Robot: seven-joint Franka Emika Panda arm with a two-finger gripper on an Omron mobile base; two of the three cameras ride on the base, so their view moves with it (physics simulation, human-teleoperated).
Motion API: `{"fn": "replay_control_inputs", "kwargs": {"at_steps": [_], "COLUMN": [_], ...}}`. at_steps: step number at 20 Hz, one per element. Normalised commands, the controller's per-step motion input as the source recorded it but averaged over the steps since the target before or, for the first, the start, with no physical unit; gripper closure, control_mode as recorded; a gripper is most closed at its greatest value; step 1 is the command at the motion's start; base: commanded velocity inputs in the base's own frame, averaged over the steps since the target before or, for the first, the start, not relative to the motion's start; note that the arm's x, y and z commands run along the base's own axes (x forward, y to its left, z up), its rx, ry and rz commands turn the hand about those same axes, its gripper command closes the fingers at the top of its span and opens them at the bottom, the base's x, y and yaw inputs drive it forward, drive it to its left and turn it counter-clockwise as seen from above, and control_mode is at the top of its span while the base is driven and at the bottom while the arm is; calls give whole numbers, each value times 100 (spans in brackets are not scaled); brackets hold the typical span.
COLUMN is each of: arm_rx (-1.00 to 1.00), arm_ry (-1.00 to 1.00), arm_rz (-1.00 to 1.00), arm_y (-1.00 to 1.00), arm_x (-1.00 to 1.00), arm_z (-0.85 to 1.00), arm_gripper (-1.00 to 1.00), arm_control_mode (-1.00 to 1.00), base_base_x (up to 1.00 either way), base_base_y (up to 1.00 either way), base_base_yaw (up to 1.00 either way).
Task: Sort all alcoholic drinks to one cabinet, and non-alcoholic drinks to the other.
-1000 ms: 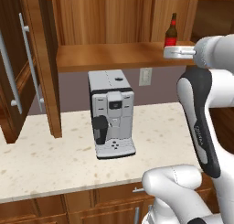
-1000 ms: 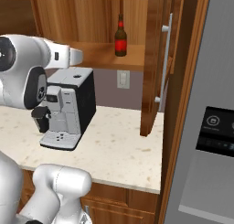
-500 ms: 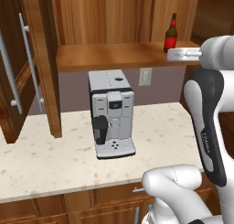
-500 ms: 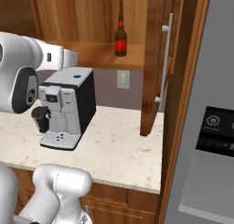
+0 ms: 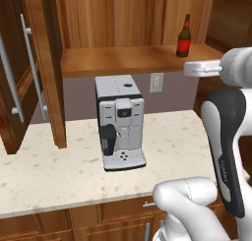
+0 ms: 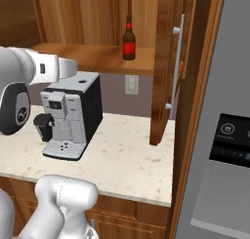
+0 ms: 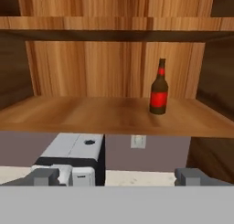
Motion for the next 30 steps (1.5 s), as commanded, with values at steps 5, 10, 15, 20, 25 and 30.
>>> {"fn": "replay_control_inputs", "kwargs": {"at_steps": [5, 10, 15, 20, 25, 30], "arm_rx": [-4, -4, -4, -2, 0, 0], "arm_ry": [0, 0, 0, 2, 6, 9], "arm_rz": [0, 0, 0, 0, 0, 0], "arm_y": [0, 0, 0, 0, 0, 0], "arm_x": [-20, -19, -15, -14, -11, -7], "arm_z": [-6, -12, -12, -5, -1, -6], "arm_gripper": [-100, -100, -100, -100, -100, -100], "arm_control_mode": [-100, -100, -100, -100, -100, -100], "base_base_x": [0, 0, 0, 0, 0, 0], "base_base_y": [0, 0, 0, 0, 0, 0], "base_base_yaw": [0, 0, 0, 0, 0, 0]}}
